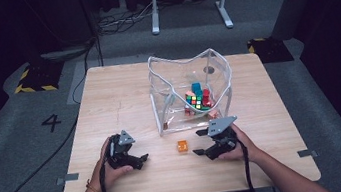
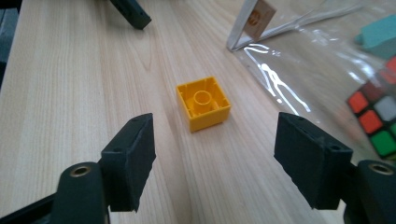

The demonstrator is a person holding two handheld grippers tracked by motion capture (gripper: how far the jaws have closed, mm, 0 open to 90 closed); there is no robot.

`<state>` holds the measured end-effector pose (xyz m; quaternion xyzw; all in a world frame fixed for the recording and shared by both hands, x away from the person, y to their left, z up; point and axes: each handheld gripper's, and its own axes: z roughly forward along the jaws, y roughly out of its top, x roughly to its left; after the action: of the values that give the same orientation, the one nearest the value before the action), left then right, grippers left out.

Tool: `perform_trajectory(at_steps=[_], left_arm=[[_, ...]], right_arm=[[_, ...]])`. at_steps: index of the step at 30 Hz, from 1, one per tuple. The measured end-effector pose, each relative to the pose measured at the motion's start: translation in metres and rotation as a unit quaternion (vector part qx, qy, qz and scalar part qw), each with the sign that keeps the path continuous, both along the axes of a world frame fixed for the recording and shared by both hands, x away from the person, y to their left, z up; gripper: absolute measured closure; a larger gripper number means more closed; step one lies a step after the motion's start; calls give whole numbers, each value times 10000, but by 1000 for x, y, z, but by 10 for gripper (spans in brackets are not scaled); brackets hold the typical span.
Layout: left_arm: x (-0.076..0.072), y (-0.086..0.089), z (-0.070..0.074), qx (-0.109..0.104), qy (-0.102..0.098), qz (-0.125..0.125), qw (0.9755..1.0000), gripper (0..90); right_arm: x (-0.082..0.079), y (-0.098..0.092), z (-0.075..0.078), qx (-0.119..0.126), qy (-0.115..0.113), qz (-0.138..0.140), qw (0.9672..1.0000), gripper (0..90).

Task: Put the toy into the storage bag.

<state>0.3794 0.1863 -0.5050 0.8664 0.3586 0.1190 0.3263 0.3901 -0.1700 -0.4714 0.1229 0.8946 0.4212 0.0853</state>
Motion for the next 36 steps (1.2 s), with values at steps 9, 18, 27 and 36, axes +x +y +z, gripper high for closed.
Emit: perform_trajectory(at_steps=[9, 18, 27, 36], left_arm=[[0, 0, 0, 0, 0, -2, 10000, 6], [0, 0, 0, -2, 1, -2, 10000, 6], [0, 0, 0, -5, 0, 1, 10000, 6], [0, 0, 0, 5, -12, -7, 10000, 7]], right_arm=[[8, 28, -19, -205, 175, 23, 9996, 294], [12, 48, -31, -285, 170, -20, 9994, 305], [12, 49, -30, -265, 189, 207, 9993, 574], [0, 31, -18, -265, 107, 327, 9991, 591]])
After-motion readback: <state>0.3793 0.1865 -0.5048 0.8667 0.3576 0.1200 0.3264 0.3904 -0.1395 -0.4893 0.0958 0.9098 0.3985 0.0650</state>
